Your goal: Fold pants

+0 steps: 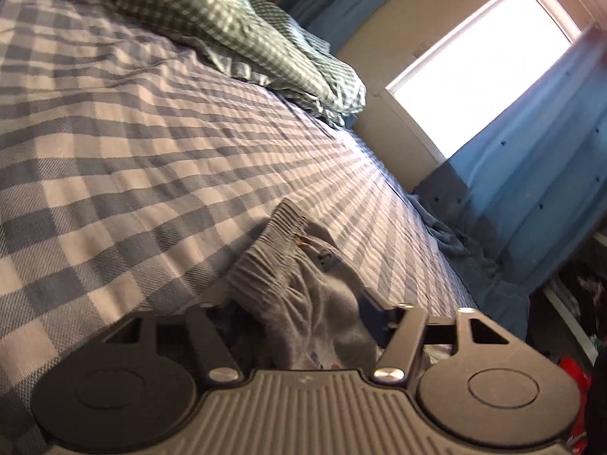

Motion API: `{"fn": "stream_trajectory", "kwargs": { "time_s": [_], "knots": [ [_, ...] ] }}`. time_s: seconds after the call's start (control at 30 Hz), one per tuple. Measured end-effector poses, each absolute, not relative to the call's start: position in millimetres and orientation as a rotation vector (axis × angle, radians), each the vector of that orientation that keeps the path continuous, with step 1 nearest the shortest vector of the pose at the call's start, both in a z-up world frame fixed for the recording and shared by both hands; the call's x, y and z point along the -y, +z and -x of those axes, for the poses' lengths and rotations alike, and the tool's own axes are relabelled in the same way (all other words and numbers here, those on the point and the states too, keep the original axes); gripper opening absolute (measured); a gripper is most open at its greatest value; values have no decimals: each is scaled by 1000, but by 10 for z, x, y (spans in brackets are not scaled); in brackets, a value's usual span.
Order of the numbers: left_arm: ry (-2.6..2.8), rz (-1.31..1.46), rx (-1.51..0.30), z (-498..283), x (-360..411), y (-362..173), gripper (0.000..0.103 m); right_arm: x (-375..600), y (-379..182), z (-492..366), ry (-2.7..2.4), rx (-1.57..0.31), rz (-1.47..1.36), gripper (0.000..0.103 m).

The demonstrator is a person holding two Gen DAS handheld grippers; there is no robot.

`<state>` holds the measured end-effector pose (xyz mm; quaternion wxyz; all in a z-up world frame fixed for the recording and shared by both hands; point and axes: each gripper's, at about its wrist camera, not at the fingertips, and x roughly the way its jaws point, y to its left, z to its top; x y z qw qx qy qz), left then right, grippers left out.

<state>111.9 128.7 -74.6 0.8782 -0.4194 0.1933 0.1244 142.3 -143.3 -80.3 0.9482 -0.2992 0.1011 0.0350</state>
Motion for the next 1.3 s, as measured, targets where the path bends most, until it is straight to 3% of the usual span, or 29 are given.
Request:
{"fn": "stream_trajectory", "kwargs": {
  "time_s": [0.17, 0.3, 0.57, 0.97, 1.3],
  "knots": [
    [271, 871, -398, -1154, -1318, -750, 27, 1412, -832, -1398, 58, -182, 625, 102],
    [294, 601, -373, -1220, -993, -517, 23, 1409, -834, -1399, 58, -182, 625, 102],
    [252, 356, -363, -1305, -543, -318, 22, 1400, -850, -1393, 54, -169, 631, 102],
    [252, 718, -399, -1184, -1216, -600, 21, 1411, -846, -1391, 62, -184, 619, 102],
    [13, 420, -242, -1481, -470, 180, 17, 1819, -599, -1272, 80, -139, 376, 102]
  ]
}}
